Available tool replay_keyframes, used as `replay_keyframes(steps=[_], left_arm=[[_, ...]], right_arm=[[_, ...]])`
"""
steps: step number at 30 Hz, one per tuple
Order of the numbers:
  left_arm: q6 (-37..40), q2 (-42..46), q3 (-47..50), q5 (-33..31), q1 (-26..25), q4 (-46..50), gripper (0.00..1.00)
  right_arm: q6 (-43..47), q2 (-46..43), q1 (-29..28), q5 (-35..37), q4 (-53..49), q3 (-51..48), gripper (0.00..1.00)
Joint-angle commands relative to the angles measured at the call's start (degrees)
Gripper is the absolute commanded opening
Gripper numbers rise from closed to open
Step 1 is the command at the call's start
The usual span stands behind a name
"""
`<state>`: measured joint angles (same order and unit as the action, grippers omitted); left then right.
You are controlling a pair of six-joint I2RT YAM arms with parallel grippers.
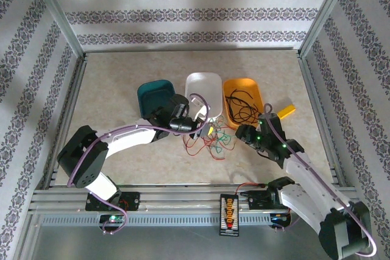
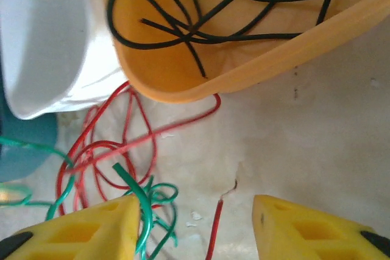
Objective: Untangle the cables
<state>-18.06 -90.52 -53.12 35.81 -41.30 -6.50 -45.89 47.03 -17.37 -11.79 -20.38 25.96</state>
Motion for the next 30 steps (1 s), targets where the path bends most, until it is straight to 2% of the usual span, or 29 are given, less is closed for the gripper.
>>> replay_keyframes(steps=[1,3,8,16,22,25,29,30], left_arm=[[1.89,1.08,-1.31,-0.75,0.37,3.79,0.00],[1.85,0.94,-0.98,-0.75,0.34,3.80,0.00],[1.81,1.09,-1.05,-0.74,0.34,3.69,0.00],[1.29,1.03,-1.81,0.00,0.34,4.05,0.00],[0.84,1.39,-1.81,0.61,0.25,4.12,0.00],[0.79,1.66,-1.90,1.77,0.17,4.51,0.00],[1.91,2.64,-2.24,1.91,0.17,7.14,0.00],[2.57,3.11,-2.31,1.76,0.17,8.32,0.00]], right_arm=[[2.76,-6.62,0.03,-0.81,2.49,-1.14,0.57],[3.99,-7.82,-0.12,-3.92,2.87,-1.11,0.58],[7.56,-4.20,-2.94,-11.04,1.99,0.05,0.58],[11.60,5.66,-10.45,-12.71,7.05,3.62,0.57],[12.48,12.81,-12.08,-11.73,11.29,6.01,0.54],[13.42,15.51,-12.08,-9.80,11.20,7.30,0.42],[13.00,16.30,-10.93,-4.85,10.62,6.90,0.06],[12.32,16.01,-10.20,-3.68,10.19,6.46,0.02]])
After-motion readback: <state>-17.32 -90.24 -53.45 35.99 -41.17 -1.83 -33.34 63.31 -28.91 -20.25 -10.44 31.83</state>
